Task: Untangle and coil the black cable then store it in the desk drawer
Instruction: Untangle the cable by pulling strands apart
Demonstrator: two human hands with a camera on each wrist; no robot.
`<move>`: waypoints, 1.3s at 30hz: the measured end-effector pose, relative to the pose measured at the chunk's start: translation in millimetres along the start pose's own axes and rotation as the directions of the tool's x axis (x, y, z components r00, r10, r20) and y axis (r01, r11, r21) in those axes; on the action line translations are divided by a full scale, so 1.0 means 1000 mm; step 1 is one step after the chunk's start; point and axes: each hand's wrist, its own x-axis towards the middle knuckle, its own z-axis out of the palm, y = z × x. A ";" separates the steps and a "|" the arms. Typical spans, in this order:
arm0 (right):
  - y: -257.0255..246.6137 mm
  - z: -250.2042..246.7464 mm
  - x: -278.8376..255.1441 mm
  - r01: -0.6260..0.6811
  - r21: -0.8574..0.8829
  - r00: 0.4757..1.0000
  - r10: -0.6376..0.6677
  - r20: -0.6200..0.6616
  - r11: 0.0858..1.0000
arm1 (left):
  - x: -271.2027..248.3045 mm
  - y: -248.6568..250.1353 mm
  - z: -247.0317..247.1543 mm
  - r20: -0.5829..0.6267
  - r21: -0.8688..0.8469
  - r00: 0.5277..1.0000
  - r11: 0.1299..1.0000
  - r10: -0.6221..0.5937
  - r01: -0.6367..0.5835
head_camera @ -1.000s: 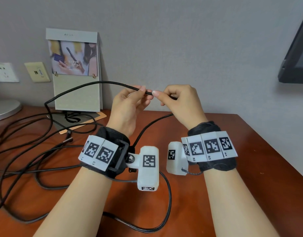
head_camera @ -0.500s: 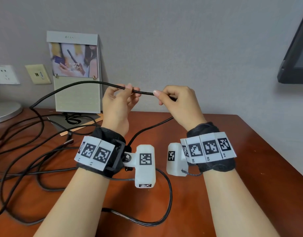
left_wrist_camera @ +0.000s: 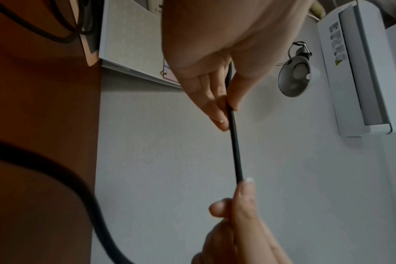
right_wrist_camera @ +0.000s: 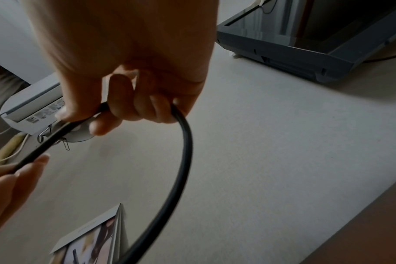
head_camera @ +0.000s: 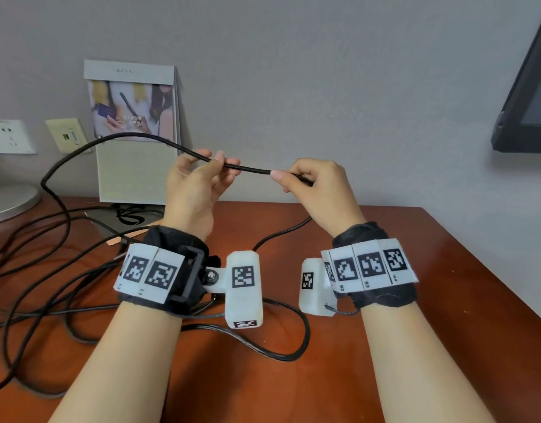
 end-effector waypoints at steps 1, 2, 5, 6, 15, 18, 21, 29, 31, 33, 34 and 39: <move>0.000 0.000 0.000 0.001 -0.008 1.000 -0.001 -0.006 1.000 | 0.000 0.000 0.000 0.000 -0.003 1.000 1.000 -0.004 0.004; 0.001 0.000 0.000 0.004 -0.013 1.000 -0.004 -0.015 1.000 | 0.000 -0.001 0.000 0.004 -0.007 1.000 1.000 -0.009 0.010; -0.002 0.001 0.000 0.032 -0.020 0.999 -0.033 -0.042 0.999 | -0.004 -0.002 0.005 0.063 0.005 0.997 0.998 -0.055 0.055; -0.004 0.002 0.000 0.049 -0.027 0.998 -0.050 -0.046 0.998 | -0.006 -0.003 0.007 0.096 0.025 0.992 0.997 -0.079 0.077; -0.010 0.003 -0.001 0.041 0.020 0.998 -0.040 -0.048 0.999 | -0.002 0.008 0.001 0.068 0.098 0.998 0.995 -0.003 -0.004; -0.012 0.005 -0.001 0.051 0.013 0.998 -0.050 -0.048 0.999 | 0.000 0.010 -0.004 0.048 0.077 0.999 0.997 -0.002 -0.001; -0.011 0.005 -0.001 0.050 0.017 0.998 -0.049 -0.051 0.999 | -0.003 0.006 -0.002 0.063 0.093 0.997 0.995 -0.050 0.044; -0.010 0.005 0.000 0.004 0.059 1.000 -0.004 0.005 0.998 | -0.002 0.000 0.003 0.062 0.114 0.994 0.990 -0.088 0.081; -0.009 0.005 0.001 -0.010 0.101 1.000 0.010 -0.002 0.995 | 0.002 0.005 -0.003 0.027 0.107 0.998 0.993 -0.055 0.051; -0.008 0.004 0.002 0.000 0.101 1.000 0.000 -0.004 0.995 | 0.005 0.007 -0.007 -0.003 0.089 0.999 0.995 -0.041 0.041; -0.008 0.004 0.002 0.005 0.092 1.000 -0.005 -0.003 0.996 | 0.005 0.007 -0.007 -0.015 0.080 0.999 0.996 -0.042 0.043; -0.007 0.002 0.002 0.008 0.096 1.000 -0.005 -0.028 0.995 | 0.000 0.004 -0.002 0.027 0.096 0.996 0.992 -0.082 0.079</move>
